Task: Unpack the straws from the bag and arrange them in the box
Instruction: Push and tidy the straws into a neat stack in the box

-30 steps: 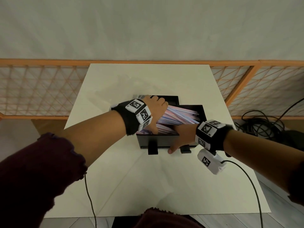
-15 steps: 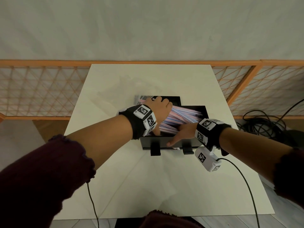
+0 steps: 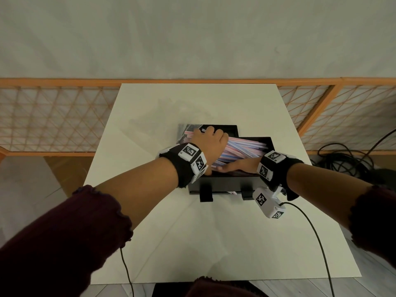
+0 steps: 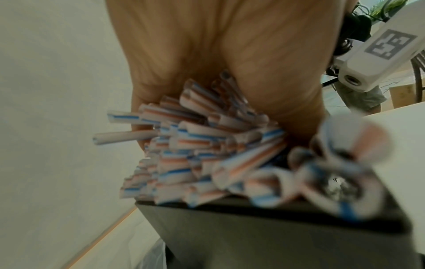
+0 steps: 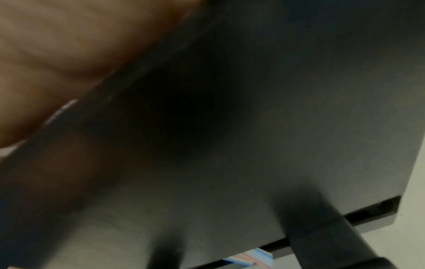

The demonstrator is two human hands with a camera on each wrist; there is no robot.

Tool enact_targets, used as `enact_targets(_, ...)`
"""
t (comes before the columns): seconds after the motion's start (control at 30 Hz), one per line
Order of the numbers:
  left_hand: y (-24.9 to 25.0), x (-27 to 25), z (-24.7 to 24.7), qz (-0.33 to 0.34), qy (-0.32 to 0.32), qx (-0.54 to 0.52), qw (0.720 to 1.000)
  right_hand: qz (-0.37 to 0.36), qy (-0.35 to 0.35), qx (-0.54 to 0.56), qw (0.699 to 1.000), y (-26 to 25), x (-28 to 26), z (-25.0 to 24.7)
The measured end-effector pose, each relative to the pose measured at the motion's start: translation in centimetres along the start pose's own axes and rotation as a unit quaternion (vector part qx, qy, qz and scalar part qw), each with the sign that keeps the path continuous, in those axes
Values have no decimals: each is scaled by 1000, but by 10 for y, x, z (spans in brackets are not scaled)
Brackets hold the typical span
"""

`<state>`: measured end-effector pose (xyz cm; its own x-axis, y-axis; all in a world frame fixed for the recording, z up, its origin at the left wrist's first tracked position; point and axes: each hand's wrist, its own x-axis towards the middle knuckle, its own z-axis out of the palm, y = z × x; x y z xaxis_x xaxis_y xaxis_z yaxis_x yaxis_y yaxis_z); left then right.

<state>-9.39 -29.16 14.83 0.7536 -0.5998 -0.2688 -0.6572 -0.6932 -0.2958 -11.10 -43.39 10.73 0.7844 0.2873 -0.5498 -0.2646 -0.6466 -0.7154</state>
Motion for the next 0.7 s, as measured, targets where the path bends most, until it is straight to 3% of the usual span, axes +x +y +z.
enact_targets(0.13,2,-2,1,-10,28,-28,999,-15,-36,17,999,-8,-3,3)
enact_targets(0.33,3,-4,1,-12,22,-21,999,-16,-9,-11,1000,-3,-2,3)
enact_targets(0.7,4,-6,5,-16,40,-32,999,-32,-35,-23,999,-14,-11,2)
